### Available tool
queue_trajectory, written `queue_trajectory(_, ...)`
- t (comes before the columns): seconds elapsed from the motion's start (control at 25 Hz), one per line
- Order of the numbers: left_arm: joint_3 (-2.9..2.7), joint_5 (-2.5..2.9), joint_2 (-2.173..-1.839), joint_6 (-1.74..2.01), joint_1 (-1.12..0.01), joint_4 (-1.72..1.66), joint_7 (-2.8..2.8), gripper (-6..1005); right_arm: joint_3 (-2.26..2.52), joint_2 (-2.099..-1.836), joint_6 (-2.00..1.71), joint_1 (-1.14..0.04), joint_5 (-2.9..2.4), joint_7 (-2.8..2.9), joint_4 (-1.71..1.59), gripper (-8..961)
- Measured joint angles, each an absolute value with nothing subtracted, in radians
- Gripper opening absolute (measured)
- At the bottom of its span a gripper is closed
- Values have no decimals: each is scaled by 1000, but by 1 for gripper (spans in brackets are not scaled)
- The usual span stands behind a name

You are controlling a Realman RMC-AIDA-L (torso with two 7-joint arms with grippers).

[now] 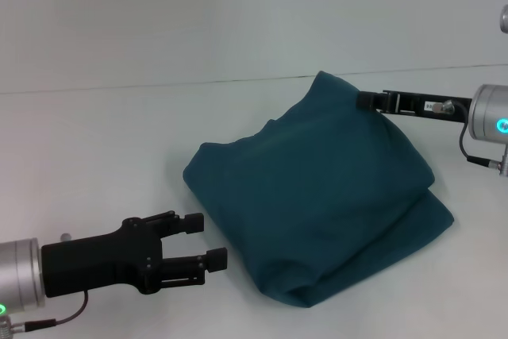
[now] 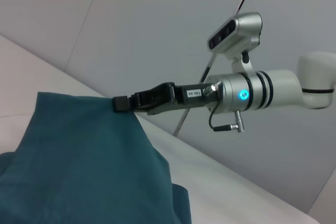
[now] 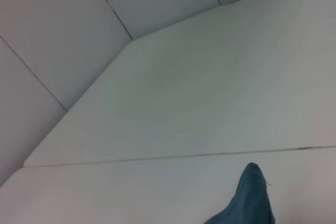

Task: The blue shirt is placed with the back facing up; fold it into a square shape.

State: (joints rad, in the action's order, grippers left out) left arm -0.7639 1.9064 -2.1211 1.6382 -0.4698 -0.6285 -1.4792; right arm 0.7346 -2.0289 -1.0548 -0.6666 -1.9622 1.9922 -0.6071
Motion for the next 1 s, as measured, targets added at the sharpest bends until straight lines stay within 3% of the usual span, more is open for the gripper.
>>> queue_trajectory(0.32,-764,1906,-2124,1636,-471,-629,-1486,873,735,-2027,-1037,-643,-1966,1987,-601,69)
queue_trajectory(0.84,-764,1912,-2124,1631,-471,-622,-1488,874,734,-2048,-896,-625,-1967,1920,-569,100)
queue_trajectory(0.92,-764,1913,-2125,1631,-471,-621,-1490,873,732,-2041,-924,-614,-1967,1926,-574,339)
queue_trajectory(1.0,-764,1913,-2124,1631,-471,-621,-1497,873,730,-2016,-1004,-595,-1969,1942,-576,384)
